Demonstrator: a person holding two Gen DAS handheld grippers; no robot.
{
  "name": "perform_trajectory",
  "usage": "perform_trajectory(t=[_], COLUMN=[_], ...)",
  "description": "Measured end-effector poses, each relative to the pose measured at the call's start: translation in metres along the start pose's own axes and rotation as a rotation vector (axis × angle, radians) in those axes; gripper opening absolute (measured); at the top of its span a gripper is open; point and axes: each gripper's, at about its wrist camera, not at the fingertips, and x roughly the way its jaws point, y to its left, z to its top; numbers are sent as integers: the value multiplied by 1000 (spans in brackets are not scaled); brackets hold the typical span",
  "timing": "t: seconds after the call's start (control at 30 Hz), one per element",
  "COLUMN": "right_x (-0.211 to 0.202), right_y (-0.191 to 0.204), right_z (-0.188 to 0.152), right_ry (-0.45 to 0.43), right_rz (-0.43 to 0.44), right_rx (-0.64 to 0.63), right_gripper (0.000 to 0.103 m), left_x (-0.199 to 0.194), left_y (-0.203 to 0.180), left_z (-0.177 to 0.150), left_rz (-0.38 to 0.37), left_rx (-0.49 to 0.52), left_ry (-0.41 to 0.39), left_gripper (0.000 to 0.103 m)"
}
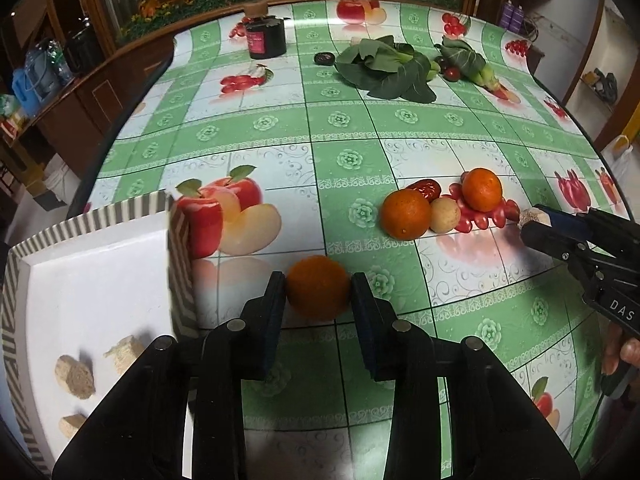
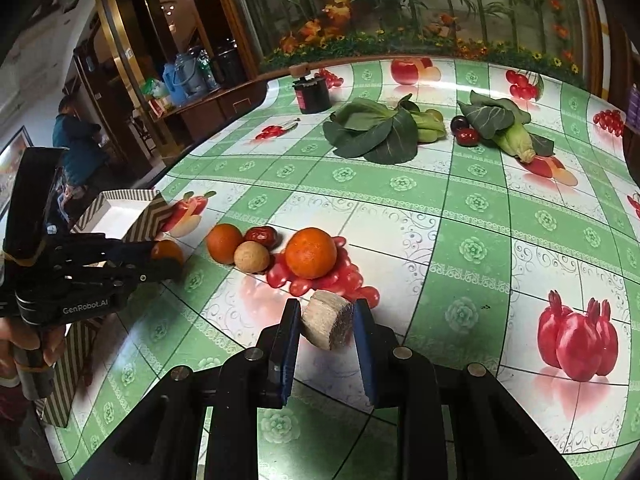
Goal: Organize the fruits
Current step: 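Carry the orange and the tan cube over the white tray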
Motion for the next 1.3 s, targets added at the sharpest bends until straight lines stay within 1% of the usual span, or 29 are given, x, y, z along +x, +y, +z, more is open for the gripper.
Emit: perform_trajectory(t=[0.23,0.47,0.57,0.73,1.0,1.3], right_x=[-5,-14,-14,-13,-12,-8], right_y=[15,51,68,95,134,175], right_z=[-4,-11,-16,-22,-24,-20], right_ry=[-2,-20,-17,-10,-8,-7], right_rz=[32,70,96,125,164,188], right_rx=[-3,-39,-49,-76,-125,-199], right_gripper=[26,26,26,26,26,26], left_x=[-30,-55,-63,-79,-97,-110], left_y=[-3,1,8,21,44,72], left_z=[-14,-36,-45,-62,-84,-108], left_rz=[-1,29,41,82,133,165], left_rx=[-9,-34,-51,-73,-116,-169], left_ry=[-58,-95,-109,-143,-178,-188], left_gripper=[32,32,32,32,32,32])
